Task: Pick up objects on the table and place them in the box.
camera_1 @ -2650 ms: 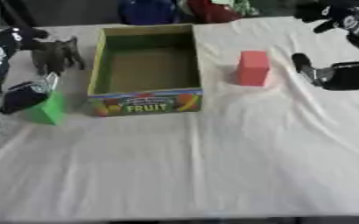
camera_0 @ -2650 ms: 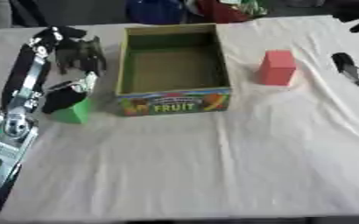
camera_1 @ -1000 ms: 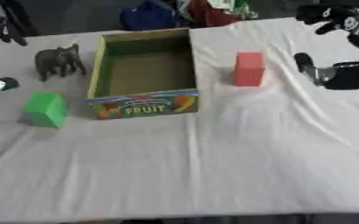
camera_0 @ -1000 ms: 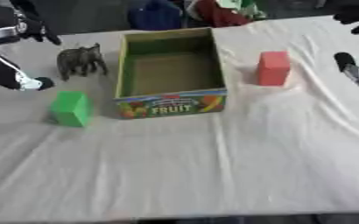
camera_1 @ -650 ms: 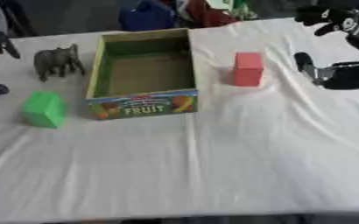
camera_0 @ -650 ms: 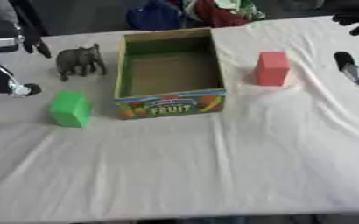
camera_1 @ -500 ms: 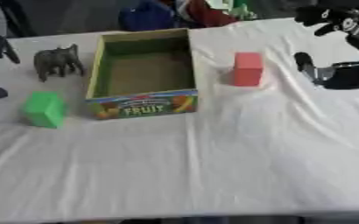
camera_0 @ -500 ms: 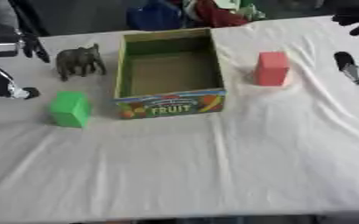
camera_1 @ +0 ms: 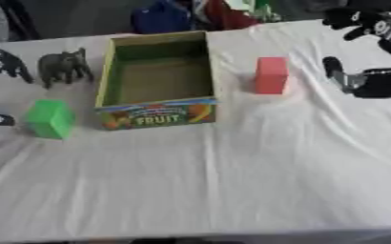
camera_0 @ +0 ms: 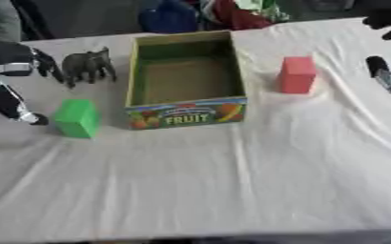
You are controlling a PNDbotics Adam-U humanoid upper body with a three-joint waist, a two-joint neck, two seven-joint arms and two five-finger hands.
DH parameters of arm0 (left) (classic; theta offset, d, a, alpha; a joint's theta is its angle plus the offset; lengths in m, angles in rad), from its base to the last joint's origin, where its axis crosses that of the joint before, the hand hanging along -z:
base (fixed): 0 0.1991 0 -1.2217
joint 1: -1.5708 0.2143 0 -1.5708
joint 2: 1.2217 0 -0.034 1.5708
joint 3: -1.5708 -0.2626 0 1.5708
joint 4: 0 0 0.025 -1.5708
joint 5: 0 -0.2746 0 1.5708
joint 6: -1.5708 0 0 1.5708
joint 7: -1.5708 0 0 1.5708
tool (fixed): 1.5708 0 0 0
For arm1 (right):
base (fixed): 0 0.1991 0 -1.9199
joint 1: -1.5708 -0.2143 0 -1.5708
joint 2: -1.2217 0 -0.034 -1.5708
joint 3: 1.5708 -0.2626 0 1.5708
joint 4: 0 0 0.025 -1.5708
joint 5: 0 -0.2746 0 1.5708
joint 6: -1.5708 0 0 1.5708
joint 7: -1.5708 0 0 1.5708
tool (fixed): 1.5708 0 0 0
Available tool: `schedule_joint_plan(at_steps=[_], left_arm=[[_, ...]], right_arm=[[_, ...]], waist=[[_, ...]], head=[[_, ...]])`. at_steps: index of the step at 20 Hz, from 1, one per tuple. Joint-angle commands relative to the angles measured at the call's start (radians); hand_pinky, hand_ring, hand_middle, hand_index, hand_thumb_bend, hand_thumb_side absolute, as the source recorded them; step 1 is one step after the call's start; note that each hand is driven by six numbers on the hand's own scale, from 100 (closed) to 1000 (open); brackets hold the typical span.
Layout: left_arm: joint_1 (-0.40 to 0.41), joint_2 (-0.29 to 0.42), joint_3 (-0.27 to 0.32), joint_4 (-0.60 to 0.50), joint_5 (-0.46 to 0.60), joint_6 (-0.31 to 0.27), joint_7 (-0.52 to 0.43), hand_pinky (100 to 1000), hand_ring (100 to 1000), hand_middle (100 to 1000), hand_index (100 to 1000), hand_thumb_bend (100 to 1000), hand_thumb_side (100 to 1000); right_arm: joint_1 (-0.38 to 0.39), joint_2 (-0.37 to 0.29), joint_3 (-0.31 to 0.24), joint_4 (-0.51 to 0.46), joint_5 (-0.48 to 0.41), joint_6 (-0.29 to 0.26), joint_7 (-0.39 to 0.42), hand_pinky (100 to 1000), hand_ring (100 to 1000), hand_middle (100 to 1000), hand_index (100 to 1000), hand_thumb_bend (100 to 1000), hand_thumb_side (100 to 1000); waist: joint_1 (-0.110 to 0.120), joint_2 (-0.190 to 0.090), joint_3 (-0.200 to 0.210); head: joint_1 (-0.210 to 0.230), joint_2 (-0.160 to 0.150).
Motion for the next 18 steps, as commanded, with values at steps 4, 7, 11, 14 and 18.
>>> schedule_joint_plan(at_steps=[4, 7, 11, 14, 18], left_arm=[[-0.020, 0.002, -0.001, 0.006, -0.049, -0.016, -0.011, 764, 794, 784, 830, 511, 267], [-0.025, -0.023, -0.002, 0.032, -0.073, -0.020, 0.012, 765, 794, 785, 832, 498, 266], [-0.030, -0.064, -0.001, 0.084, -0.110, -0.017, 0.051, 781, 813, 806, 844, 489, 272], [-0.033, -0.090, 0.002, 0.124, -0.129, -0.013, 0.069, 786, 816, 813, 848, 478, 272], [-0.035, -0.114, 0.013, 0.167, -0.146, -0.006, 0.101, 800, 831, 833, 863, 468, 274]], right_arm=[[-0.011, -0.030, -0.010, -0.001, -0.004, -0.002, 0.003, 802, 893, 864, 996, 100, 305], [-0.012, -0.027, -0.010, -0.001, -0.005, -0.002, 0.003, 802, 893, 864, 997, 100, 305], [-0.014, -0.023, -0.009, -0.001, -0.006, -0.002, 0.004, 802, 893, 864, 997, 100, 307], [-0.014, -0.020, -0.010, 0.000, -0.006, -0.002, 0.005, 802, 893, 864, 997, 100, 307], [-0.014, -0.018, -0.010, 0.000, -0.006, -0.003, 0.005, 802, 892, 863, 997, 100, 308]], waist=[[-0.003, -0.015, -0.003], [-0.005, -0.014, -0.006], [-0.009, -0.011, -0.010], [-0.011, -0.010, -0.013], [-0.013, -0.009, -0.015]], head=[[0.005, 0.011], [0.006, 0.010], [0.007, 0.009], [0.009, 0.009], [0.009, 0.008]])
